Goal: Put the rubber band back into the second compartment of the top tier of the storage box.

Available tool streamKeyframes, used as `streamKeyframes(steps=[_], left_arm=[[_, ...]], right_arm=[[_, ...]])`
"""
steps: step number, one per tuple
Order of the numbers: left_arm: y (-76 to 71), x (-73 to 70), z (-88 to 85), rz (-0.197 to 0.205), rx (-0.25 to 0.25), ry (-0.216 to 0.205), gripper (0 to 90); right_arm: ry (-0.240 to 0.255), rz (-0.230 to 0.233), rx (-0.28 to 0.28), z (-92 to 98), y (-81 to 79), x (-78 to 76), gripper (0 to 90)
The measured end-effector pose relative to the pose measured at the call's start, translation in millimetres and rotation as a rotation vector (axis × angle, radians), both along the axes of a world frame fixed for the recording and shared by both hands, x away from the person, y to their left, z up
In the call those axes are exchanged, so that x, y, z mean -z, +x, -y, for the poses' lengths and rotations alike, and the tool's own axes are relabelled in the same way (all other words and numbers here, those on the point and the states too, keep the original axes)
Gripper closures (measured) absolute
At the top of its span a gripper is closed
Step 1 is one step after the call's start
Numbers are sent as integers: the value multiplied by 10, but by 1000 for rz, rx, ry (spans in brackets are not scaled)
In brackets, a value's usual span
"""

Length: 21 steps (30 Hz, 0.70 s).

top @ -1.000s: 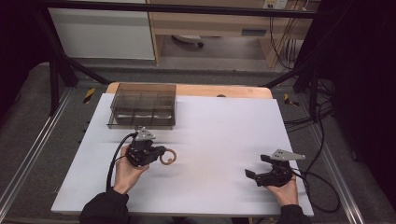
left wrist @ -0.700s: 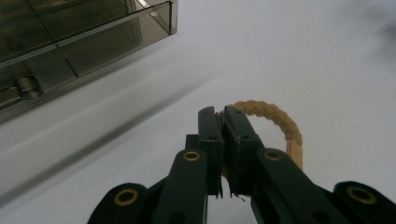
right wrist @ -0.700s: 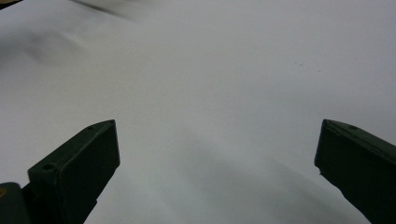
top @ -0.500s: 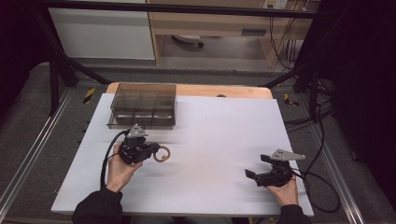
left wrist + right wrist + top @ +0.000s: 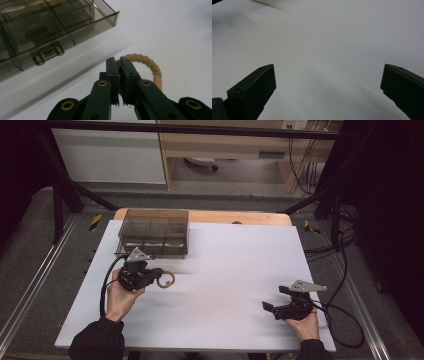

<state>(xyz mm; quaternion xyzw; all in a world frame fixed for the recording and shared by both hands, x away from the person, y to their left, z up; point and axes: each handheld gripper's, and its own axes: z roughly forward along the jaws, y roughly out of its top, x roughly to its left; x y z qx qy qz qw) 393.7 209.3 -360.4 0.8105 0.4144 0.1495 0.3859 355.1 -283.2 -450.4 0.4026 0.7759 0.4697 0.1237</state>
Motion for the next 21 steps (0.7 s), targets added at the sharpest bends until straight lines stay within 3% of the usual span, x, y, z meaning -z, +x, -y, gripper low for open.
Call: streamKeyframes(steps=[21], left_arm=[[137,-188,-162,17,-51,9,853]], right_arm=[[-1,1,-1,2,-1,-1,7]])
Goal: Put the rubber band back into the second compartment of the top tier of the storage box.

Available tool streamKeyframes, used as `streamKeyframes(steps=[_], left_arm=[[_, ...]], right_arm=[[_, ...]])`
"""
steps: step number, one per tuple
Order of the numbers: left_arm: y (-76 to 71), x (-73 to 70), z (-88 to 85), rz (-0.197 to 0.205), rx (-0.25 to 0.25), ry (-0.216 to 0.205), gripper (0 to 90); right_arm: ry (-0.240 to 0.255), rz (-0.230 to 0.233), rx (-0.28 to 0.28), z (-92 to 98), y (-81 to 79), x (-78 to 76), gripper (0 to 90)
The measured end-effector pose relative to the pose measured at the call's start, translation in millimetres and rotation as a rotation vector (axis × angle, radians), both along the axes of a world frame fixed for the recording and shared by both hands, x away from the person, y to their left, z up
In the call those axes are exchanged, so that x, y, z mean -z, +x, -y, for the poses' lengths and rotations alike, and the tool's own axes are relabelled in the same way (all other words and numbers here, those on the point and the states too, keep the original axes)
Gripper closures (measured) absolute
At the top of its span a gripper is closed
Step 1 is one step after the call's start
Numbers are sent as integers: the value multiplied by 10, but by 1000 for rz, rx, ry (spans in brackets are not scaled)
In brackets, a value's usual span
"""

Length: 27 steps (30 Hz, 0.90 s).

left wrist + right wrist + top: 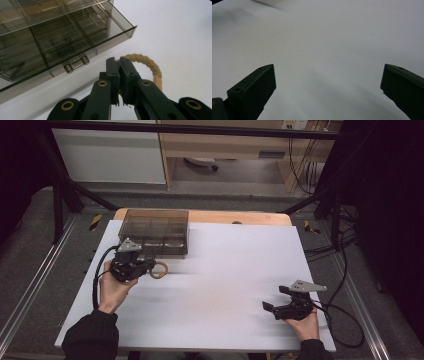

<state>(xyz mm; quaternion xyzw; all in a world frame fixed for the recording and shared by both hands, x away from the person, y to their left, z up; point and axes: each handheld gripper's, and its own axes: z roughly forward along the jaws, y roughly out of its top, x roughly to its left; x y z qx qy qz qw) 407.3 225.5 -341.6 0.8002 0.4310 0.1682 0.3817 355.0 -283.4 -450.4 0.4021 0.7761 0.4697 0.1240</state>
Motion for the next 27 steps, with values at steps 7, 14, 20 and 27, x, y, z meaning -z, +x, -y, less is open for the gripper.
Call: streamKeyframes(steps=[7,14,20,27], left_arm=[[82,-22,-92,0,-33,-13,853],[174,-33,-152,-5,-63,-21,853],[249,-50,-194,-7,-84,-12,853],[331,-68,-214,-10,-101,-15,853]], right_arm=[[-1,-2,0,-1,0,1,7],[0,-2,2,-4,-1,3,7],[-2,-1,0,-4,2,4,7],[-4,-5,0,-5,2,5,7]])
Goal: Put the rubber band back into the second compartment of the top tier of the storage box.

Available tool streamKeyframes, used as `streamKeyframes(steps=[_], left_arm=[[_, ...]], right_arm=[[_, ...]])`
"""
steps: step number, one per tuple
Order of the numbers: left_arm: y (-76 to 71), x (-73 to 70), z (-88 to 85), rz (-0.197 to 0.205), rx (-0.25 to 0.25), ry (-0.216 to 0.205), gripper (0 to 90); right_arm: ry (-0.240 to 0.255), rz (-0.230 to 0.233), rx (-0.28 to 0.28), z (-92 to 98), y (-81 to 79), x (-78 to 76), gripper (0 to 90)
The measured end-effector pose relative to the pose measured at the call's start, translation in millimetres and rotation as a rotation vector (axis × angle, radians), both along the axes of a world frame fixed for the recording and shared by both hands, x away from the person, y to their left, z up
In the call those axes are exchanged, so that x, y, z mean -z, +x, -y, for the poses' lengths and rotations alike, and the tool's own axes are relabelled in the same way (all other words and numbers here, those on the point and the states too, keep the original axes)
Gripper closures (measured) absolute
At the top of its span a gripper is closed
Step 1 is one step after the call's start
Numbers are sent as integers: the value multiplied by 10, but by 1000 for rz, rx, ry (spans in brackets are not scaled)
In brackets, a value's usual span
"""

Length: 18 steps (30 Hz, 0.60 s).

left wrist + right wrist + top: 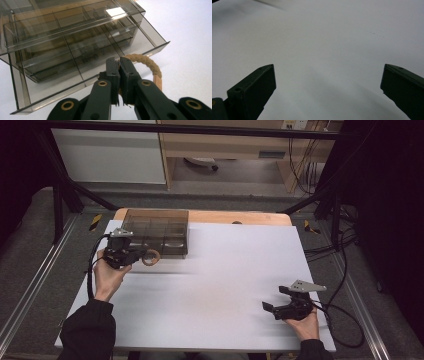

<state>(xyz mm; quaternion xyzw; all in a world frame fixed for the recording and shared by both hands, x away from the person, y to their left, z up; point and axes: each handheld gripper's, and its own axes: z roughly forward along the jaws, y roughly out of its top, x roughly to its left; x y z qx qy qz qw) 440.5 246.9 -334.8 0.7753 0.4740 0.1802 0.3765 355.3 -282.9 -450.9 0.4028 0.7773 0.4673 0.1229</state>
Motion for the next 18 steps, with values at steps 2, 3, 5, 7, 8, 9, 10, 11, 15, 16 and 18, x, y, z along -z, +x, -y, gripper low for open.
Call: streamKeyframes(steps=[2,3,5,7,8,9,10,11,15,16,18], left_arm=[[22,-2,-7,-2,-7,-4,853],[33,-2,-9,-2,-10,-4,853],[52,-1,-14,-4,-16,-3,853],[71,-3,-22,-5,-22,-3,853],[79,-6,-28,-4,-25,-4,853],[87,-10,-32,-3,-29,-5,853],[95,-17,-35,-4,-31,-3,853],[103,-21,-39,-2,-33,-2,853],[136,-39,-41,4,-42,-3,853],[147,-41,-41,4,-44,-2,853],[171,-40,-39,3,-49,-3,853]], right_arm=[[1,1,0,-2,1,1,7],[0,0,0,-2,0,2,7],[-1,2,-1,-1,2,2,7],[0,1,0,-1,2,2,7],[-1,2,-1,-1,3,2,7],[0,1,0,-1,2,2,7],[-1,2,-1,-1,2,2,7],[0,2,0,-2,2,2,7],[-1,2,-1,0,2,2,7],[0,1,0,-1,1,2,7],[0,-1,-1,0,0,0,7]])
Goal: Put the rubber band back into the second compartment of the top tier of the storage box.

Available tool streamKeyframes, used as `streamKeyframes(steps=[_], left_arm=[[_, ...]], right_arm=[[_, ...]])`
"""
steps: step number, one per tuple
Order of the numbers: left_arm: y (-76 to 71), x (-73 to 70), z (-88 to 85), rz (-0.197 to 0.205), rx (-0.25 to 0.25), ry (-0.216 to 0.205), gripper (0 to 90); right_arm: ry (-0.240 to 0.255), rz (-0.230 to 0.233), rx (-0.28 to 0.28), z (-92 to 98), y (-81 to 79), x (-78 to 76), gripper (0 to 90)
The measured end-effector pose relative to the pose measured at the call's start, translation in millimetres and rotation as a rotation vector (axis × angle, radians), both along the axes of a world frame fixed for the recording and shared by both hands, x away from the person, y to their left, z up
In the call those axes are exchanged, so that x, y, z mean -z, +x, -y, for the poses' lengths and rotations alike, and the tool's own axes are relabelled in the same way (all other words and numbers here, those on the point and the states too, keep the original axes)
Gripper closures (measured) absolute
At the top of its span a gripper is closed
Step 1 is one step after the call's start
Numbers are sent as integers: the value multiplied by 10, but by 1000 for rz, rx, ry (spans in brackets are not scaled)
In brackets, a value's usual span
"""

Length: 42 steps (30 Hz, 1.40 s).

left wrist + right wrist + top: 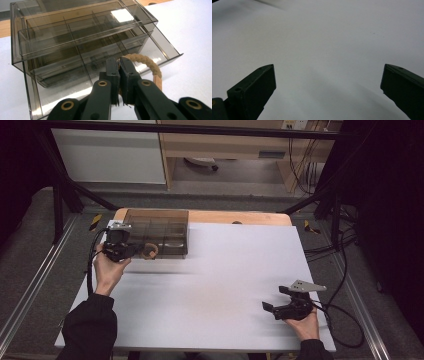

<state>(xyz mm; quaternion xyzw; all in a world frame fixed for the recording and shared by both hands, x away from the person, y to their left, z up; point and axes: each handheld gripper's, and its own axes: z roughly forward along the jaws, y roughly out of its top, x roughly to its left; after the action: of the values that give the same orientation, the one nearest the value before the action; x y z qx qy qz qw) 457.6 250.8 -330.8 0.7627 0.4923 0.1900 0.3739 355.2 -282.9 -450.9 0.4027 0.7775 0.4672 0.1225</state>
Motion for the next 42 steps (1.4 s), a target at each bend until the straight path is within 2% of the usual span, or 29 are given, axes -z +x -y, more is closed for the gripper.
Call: streamKeyframes(steps=[17,21,34,42], left_arm=[[189,46,38,6,-34,16,852],[233,91,53,2,-40,34,852],[346,218,56,-2,-39,46,851],[376,333,59,-30,-45,60,850]], right_arm=[[-3,1,-1,-2,2,3,7],[-3,2,-1,-1,3,3,7],[-5,2,-2,0,3,4,7],[-4,-1,-3,-4,1,5,7]])
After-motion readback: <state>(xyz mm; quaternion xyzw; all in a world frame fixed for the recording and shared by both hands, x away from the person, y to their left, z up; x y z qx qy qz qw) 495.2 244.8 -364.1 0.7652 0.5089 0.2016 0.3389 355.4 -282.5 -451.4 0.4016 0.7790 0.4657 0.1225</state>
